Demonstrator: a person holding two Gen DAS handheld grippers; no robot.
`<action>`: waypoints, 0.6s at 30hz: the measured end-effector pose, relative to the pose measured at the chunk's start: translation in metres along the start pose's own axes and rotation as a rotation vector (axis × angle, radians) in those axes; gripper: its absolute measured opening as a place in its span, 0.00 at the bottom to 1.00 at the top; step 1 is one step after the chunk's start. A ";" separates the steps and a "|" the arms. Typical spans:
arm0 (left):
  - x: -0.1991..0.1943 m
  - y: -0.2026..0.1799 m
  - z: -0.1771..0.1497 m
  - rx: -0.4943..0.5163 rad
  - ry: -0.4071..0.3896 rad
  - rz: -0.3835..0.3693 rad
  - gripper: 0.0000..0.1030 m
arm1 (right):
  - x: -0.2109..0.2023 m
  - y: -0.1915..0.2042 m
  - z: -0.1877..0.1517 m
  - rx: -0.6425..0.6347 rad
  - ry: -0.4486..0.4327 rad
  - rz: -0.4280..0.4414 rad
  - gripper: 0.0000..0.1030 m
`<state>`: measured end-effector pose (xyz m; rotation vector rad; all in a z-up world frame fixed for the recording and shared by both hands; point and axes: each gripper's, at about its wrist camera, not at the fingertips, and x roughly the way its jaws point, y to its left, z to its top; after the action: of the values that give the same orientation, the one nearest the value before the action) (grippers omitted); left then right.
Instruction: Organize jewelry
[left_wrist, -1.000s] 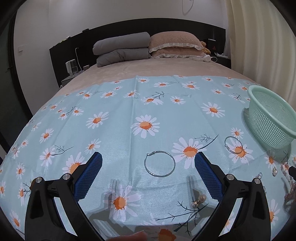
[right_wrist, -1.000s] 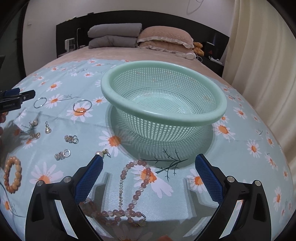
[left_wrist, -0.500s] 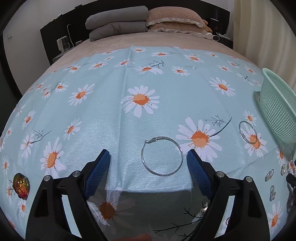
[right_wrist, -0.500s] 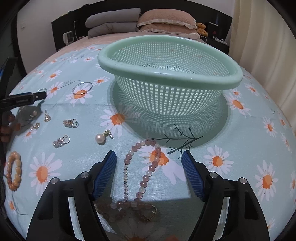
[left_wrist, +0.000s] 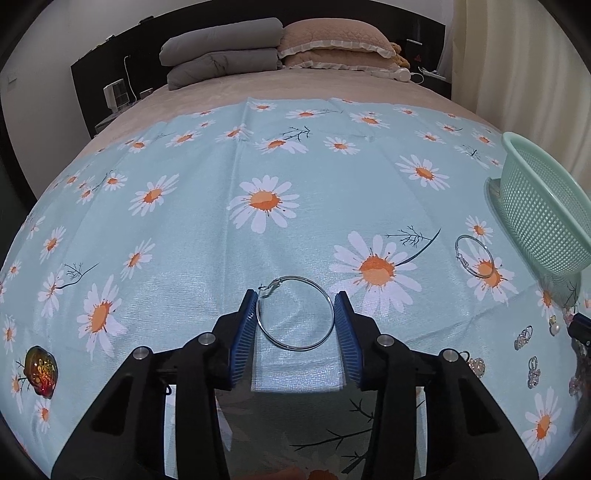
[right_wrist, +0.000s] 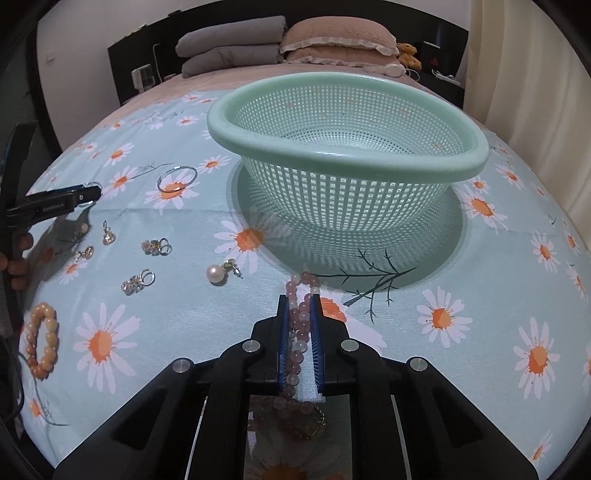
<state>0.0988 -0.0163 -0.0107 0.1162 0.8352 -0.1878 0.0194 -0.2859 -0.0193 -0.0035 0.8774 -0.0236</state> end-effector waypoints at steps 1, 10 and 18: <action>-0.002 0.001 0.001 -0.004 -0.001 -0.011 0.05 | -0.002 0.000 0.001 -0.005 0.001 0.001 0.06; -0.013 0.000 0.000 -0.003 -0.005 -0.040 0.04 | -0.027 0.002 0.010 -0.019 -0.058 0.015 0.06; -0.034 -0.007 0.010 0.020 -0.050 -0.056 0.03 | -0.057 0.002 0.027 -0.030 -0.131 0.028 0.06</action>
<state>0.0822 -0.0210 0.0207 0.1069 0.7876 -0.2513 0.0039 -0.2826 0.0421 -0.0206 0.7465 0.0153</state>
